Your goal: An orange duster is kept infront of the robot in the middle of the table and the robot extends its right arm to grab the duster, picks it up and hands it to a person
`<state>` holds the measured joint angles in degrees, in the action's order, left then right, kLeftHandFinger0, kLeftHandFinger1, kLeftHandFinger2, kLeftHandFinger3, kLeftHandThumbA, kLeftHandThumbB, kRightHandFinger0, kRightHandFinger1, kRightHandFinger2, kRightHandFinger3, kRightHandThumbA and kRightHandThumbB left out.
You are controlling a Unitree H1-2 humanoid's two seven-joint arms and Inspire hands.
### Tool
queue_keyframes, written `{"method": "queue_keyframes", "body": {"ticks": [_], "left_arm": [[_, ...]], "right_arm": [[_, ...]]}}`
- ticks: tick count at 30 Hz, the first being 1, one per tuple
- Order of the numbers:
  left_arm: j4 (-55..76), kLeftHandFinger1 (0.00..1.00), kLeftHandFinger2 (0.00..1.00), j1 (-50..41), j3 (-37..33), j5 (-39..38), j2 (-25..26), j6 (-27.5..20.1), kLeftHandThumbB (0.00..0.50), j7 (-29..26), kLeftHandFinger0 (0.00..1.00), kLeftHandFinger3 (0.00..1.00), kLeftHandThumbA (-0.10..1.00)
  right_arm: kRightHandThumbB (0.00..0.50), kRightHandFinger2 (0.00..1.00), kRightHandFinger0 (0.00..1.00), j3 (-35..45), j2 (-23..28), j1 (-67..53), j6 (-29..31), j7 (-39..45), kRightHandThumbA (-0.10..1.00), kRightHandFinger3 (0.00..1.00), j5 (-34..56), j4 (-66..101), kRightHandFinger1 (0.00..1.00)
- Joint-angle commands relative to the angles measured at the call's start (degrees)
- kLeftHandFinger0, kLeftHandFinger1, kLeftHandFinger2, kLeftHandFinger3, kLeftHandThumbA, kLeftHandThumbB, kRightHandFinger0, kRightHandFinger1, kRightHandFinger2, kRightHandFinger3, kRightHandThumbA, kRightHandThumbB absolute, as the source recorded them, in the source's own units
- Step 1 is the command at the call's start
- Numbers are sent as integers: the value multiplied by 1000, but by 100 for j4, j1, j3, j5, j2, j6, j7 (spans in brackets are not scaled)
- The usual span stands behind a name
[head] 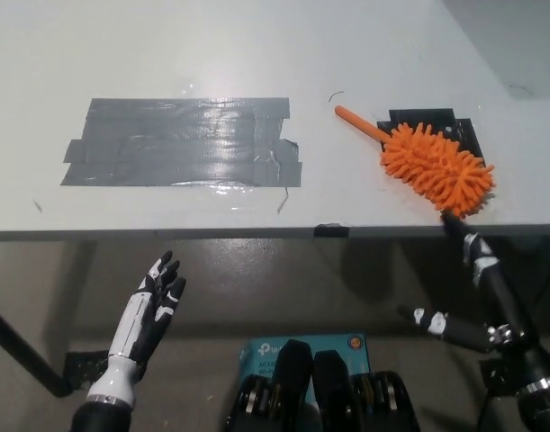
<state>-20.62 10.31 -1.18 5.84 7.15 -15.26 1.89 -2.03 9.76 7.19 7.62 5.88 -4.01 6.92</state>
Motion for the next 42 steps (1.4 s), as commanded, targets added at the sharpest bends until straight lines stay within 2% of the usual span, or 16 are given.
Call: {"method": "queue_keyframes", "body": {"ticks": [1,4,8,11,17,18,19,23,26,36,38,42], "left_arm": [[69,1000,1000,-36,-26,80,10,-260,85,-84,1000,1000,850],[80,1000,1000,-71,-22,63,-1,-225,89,-67,1000,1000,851],[87,1000,1000,-122,-21,100,-11,-250,83,-90,1000,1000,852],[105,1000,1000,-153,-18,92,-17,-271,76,-76,1000,1000,848],[132,1000,1000,-133,-2,90,-40,-244,71,-93,1000,1000,832],[133,1000,1000,-130,-5,99,-41,-248,71,-97,1000,1000,832],[124,1000,1000,-124,-8,105,-35,-267,88,-96,1000,1000,846],[166,1000,1000,-111,-15,121,-24,-195,91,-77,1000,1000,857],[169,1000,1000,-92,-25,115,-17,-200,89,-53,1000,1000,868],[192,1000,1000,-38,-4,84,-15,-151,107,-39,1000,1000,866],[198,1000,1000,-36,-11,99,-13,-154,112,-41,1000,1000,870],[217,1000,1000,-24,-27,158,-2,-147,109,-57,1000,1000,884]], "right_arm": [[261,1000,1000,259,71,342,-103,-290,1000,1000,-480,930,1000],[265,1000,1000,342,137,571,-608,-248,1000,1000,-739,1300,1000],[254,1000,1000,353,290,1158,-1852,-48,993,1000,-1367,1546,1000],[293,1000,1000,184,602,1950,-2652,184,1000,1000,-1820,1022,1000],[312,1000,1000,-299,1087,3040,-3295,638,1000,1000,-2220,-73,1000],[312,1000,1000,-343,1112,3127,-3329,657,1000,1000,-2239,-185,1000],[336,1000,1000,-469,1141,3335,-3425,721,1000,1000,-2332,-480,1000],[349,1000,1000,-616,1096,3741,-3455,918,1000,1000,-2511,-1160,1000],[403,1000,1000,-748,976,4104,-3455,1090,1000,1000,-2810,-1937,1000],[383,1000,1000,-881,696,4803,-3455,1056,1000,1000,-2721,-3722,1000],[398,1000,1000,-1052,684,4901,-3455,1130,1000,1000,-2768,-4087,1000],[385,1000,1000,-1359,641,5016,-3455,1300,1000,1000,-2715,-4605,1000]]}}
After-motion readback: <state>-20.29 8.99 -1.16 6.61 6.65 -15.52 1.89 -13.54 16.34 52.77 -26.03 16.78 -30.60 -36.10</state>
